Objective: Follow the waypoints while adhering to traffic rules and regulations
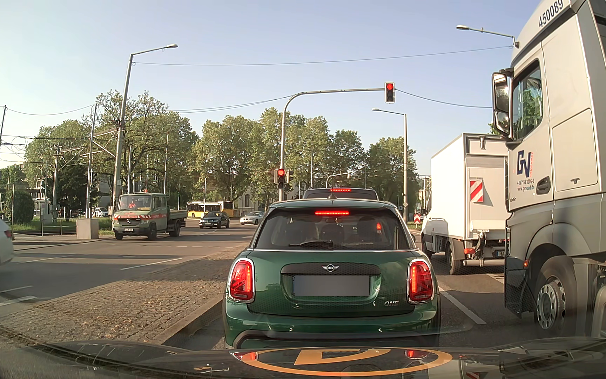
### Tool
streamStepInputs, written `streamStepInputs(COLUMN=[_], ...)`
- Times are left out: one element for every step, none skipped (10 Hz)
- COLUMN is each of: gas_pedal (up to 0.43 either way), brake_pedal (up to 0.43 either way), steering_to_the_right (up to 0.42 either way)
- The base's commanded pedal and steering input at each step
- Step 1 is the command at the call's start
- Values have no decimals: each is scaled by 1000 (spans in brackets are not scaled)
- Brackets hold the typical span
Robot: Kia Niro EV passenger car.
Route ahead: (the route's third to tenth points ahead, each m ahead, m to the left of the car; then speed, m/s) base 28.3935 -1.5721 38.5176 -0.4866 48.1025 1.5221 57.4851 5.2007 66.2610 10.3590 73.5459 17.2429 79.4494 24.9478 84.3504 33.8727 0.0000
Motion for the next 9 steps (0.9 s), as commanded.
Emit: streamStepInputs(gas_pedal=[0,0,0,0,0,0,0,0,0], brake_pedal=[268,268,268,268,268,268,268,268,268], steering_to_the_right=[74,74,74,74,74,74,74,74,74])
